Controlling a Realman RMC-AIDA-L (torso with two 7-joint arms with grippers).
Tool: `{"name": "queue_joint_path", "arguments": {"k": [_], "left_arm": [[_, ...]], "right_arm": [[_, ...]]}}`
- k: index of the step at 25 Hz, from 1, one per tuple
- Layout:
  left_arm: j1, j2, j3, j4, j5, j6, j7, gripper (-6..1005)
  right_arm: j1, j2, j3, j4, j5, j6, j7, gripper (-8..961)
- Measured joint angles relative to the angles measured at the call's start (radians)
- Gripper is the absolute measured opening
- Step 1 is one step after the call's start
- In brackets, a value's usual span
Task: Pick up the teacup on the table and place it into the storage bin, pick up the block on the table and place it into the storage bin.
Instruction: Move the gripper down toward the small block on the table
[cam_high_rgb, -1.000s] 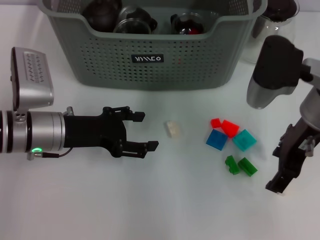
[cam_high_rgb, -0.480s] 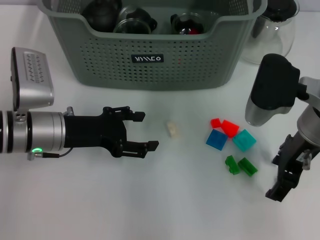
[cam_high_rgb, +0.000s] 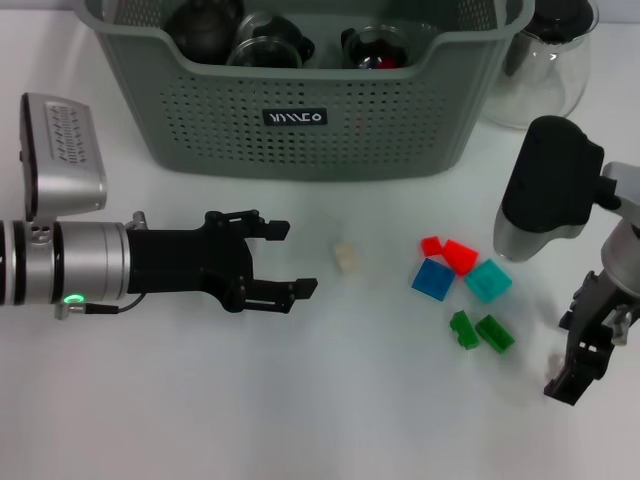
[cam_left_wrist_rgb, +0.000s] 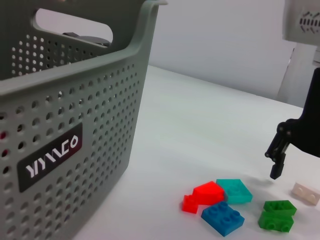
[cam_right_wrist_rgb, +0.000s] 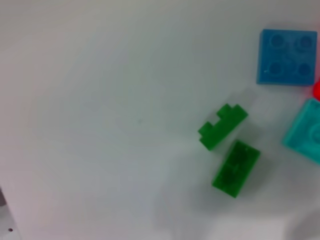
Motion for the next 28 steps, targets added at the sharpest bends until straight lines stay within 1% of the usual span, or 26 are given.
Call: {"name": "queue_joint_path", "arguments": {"k": [11,19,24,28], "left_arm": [[0.000,0.000,-0.003,-0.001,-0.001,0.000,0.009,861],[0.000,0.000,-0.003,-0.002,-0.001,0.000,0.010,861],[0.001,-0.001,-0.003,-0.004,0.000,0.000,0.011,861],[0.002,-0.002,-0.003,-0.007,0.000,0.000,0.012,861]], "right_arm": [[-0.018,-0.001,-0.057,-0.017,-0.001,0.007,0.033,848],[-0.022,-0.001,-0.068,-0.023,-0.003,0.009,0.044,810],[-0.023,-0.001,-0.075,-0.025,-0.014,0.010,0.053,641],[-0.026,-0.001,-0.083,-0.026,-0.032,0.014,0.061,644]]}}
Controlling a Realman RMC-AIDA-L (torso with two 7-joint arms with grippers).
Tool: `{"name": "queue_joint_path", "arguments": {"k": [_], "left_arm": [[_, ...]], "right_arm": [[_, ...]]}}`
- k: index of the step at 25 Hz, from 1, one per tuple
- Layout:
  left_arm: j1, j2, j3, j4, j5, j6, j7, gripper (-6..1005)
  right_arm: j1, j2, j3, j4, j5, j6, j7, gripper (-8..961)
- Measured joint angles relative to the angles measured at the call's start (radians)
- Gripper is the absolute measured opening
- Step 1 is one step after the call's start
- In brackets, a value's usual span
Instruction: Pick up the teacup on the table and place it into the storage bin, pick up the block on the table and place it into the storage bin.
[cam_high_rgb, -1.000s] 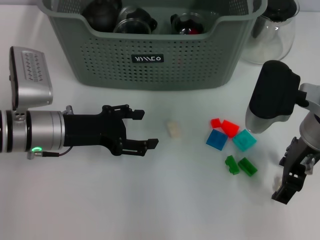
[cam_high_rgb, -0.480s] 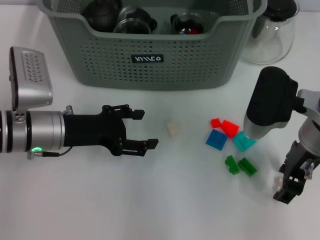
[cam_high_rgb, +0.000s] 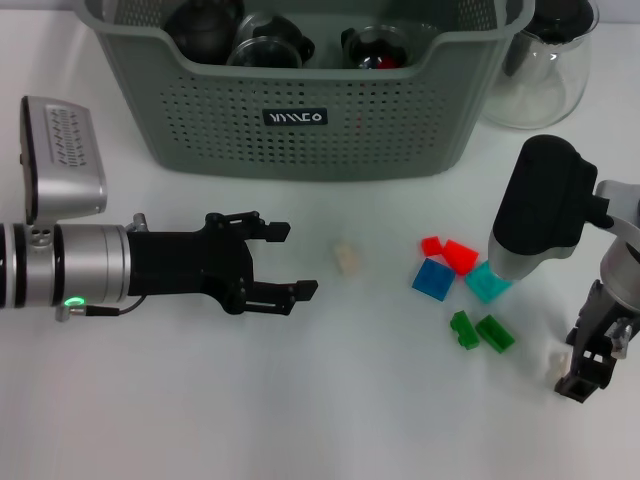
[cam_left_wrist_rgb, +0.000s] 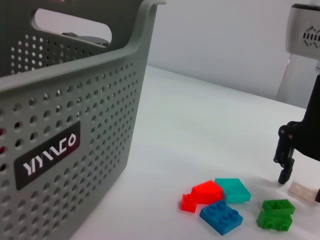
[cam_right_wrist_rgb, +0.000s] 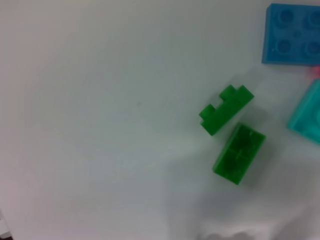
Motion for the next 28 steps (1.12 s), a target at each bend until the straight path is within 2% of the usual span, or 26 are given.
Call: {"name": "queue_joint_path", "arguments": {"k": [4,10,15,20,24,28], "left_arm": [[0.000,0.000,0.000,-0.006,0.000,-0.003,0.001,861],[0.000,0.000,0.000,-0.007,0.000,-0.010,0.002,861],[0.000,0.000,0.000,-0.007,0.003,-0.010,0.002,861],[0.002,0.000,0.000,-0.005,0.006,-0.001,0.002,861],[0.014,0.000,0.003,-0.005,0.008,0.000,0.014,861],[0.026,-0.001,0.004,-0.006,0.008,0.008,0.033,861]], "right_arm": [[-0.006,0.000,-0.007,-0.019,0.002,0.001,-0.001,646],[-0.006,0.000,-0.005,-0.029,0.009,-0.006,-0.006,469],[-0.009,0.000,0.047,-0.113,0.060,-0.042,-0.026,430],[0.056,-0.002,0.226,-0.208,0.240,-0.123,-0.074,430],[0.154,-0.003,0.402,-0.204,0.354,-0.162,-0.090,429],[0.241,-0.003,0.531,-0.167,0.433,-0.126,-0.083,429]]}}
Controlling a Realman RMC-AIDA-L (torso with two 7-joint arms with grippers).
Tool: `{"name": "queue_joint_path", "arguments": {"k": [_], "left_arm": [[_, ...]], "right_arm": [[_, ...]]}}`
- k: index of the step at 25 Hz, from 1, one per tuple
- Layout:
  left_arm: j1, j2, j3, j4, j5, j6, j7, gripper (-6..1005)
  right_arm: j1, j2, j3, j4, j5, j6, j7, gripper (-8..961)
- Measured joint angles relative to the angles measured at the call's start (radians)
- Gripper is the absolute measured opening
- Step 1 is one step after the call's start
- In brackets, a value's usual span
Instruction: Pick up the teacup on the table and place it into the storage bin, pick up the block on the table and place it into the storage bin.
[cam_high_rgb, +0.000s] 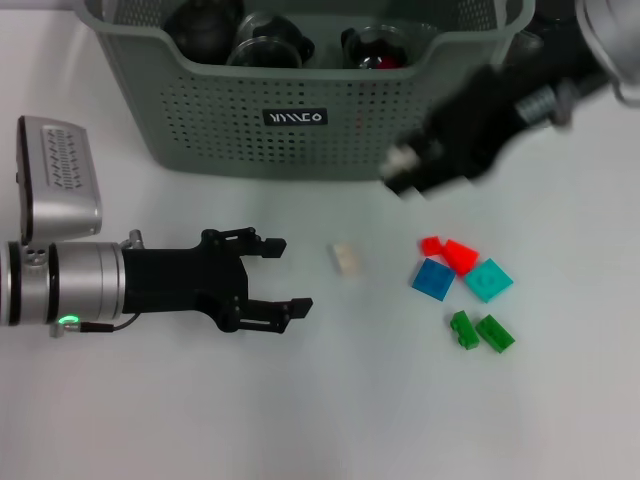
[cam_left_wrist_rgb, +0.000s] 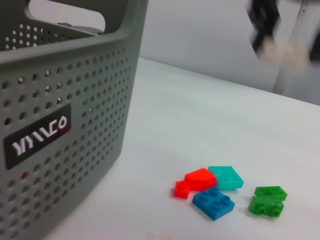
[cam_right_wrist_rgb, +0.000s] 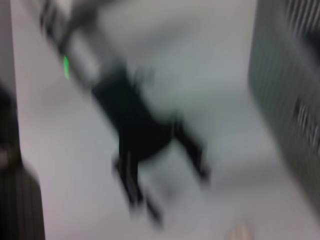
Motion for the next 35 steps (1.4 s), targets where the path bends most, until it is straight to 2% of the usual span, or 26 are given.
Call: {"name": "queue_joint_path", "arguments": {"k": [4,7,12,16,19,24,29,35], "left_arm": [[0.001,-0.001,0.001,0.003,0.000,0.013,0.003,861],[-0.002,0.002,0.001,0.005,0.001,0.018,0.003,861],[-0.005,0.005,-0.005,0.007,0.001,0.028,0.003,861],[-0.008,0.005,-0.005,0.008,0.001,0.029,0.003,861],[-0.009,0.005,-0.005,0.009,-0.003,0.028,0.003,861],[-0.010,0.004,-0.005,0.010,-0.008,0.024,0.002,861],[-0.012,0.004,-0.005,0.010,-0.009,0.023,-0.002,862],[-0.012,0.004,-0.007,0.010,-0.009,0.020,-0.003,862]], "right_arm": [[0.109,-0.002,0.154,0.104,0.107,0.062,0.012,430],[0.189,-0.021,0.234,0.181,0.096,0.151,0.022,430],[0.271,-0.071,0.240,0.323,0.007,0.352,0.034,432],[0.326,-0.081,0.235,0.457,-0.135,0.521,0.035,434],[0.366,-0.074,0.213,0.574,-0.266,0.651,0.037,435],[0.418,-0.036,0.157,0.755,-0.428,0.843,0.048,436],[0.430,-0.007,0.126,0.824,-0.481,0.937,0.049,438],[0.419,0.000,0.054,0.850,-0.489,0.972,0.060,440]]}}
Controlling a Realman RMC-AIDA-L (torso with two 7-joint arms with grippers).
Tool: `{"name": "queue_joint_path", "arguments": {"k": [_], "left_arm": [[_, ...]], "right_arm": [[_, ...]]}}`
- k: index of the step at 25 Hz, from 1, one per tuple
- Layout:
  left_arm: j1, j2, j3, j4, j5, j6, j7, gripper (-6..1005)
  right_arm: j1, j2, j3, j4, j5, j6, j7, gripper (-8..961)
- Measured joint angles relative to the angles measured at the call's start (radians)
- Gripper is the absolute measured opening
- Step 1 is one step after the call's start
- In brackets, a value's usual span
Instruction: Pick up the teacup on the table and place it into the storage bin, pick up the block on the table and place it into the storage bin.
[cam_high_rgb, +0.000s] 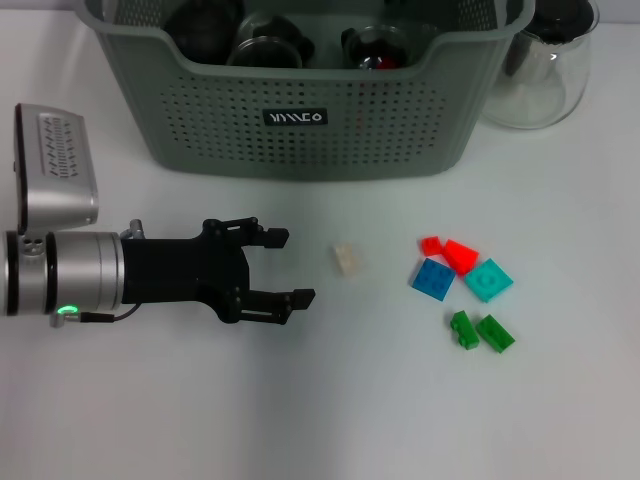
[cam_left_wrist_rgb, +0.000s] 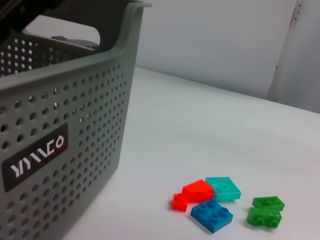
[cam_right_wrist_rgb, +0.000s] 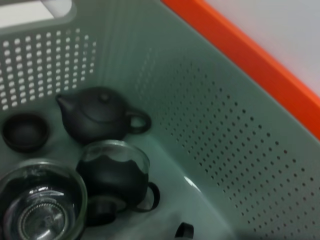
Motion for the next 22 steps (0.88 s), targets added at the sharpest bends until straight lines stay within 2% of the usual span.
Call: {"name": "queue_joint_path", "arguments": {"k": [7,12,14,17,22], "left_arm": [[0.000,-0.001,0.000,-0.001,0.000,-0.002,0.000,862],[0.000,-0.002,0.000,-0.002,0.000,-0.002,0.000,862],[0.001,-0.002,0.000,-0.002,0.000,-0.002,0.000,862],[0.001,-0.002,-0.001,-0.002,0.000,-0.001,0.000,862],[0.002,-0.001,-0.010,-0.002,0.000,0.008,0.000,862]], "right_arm": [[-0.005,-0.003,-0.001,-0.004,-0.003,-0.004,0.024,443],[-0.006,-0.004,0.001,-0.018,-0.002,-0.015,0.037,688],[-0.014,-0.004,0.002,-0.047,0.003,-0.026,0.046,712],[-0.046,-0.002,0.003,-0.153,0.038,-0.068,0.050,749],[-0.126,-0.010,0.005,-0.422,0.214,-0.205,0.040,778]]}}
